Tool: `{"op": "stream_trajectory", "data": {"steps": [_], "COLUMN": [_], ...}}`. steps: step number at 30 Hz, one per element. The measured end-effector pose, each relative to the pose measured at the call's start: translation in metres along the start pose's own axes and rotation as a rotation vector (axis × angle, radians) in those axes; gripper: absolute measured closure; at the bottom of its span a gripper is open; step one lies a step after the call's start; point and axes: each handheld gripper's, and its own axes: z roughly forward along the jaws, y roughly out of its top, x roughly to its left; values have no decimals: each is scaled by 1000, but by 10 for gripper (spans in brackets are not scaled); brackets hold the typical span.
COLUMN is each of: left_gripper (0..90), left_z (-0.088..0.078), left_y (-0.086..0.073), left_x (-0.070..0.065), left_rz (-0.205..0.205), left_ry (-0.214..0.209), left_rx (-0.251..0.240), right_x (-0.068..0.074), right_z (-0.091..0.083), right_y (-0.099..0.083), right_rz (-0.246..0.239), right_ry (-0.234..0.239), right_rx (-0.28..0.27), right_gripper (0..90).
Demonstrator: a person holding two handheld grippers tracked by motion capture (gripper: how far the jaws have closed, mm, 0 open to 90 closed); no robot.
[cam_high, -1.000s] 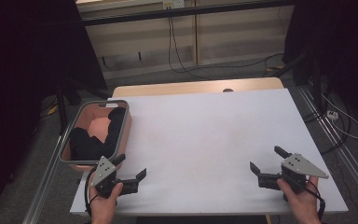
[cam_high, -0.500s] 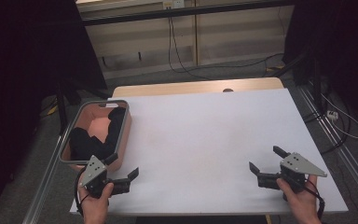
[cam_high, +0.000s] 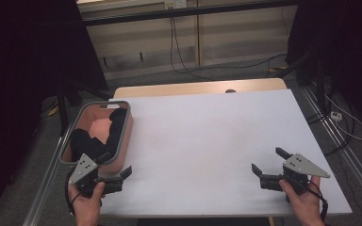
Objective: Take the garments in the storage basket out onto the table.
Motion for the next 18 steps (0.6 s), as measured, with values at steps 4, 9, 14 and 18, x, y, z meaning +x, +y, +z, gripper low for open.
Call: {"op": "stream_trajectory", "data": {"steps": [4,9,14,18], "left_gripper": [48,51,64,48], "left_z": [-1,-4,-7,-8], "left_y": [11,18,24,29], "left_x": [4,10,22,31], "left_rz": [14,13,-1,8], "left_ry": [8,11,42,93], "left_rx": [14,44,95,92], "right_x": [-1,-1,0,0], "right_z": [1,1,1,1], "right_y": [0,0,0,0], "right_rz": [4,4,3,4], "right_ry": [-5,6,12,11], "right_rx": [1,4,6,7], "right_gripper": [0,0,0,0]}}
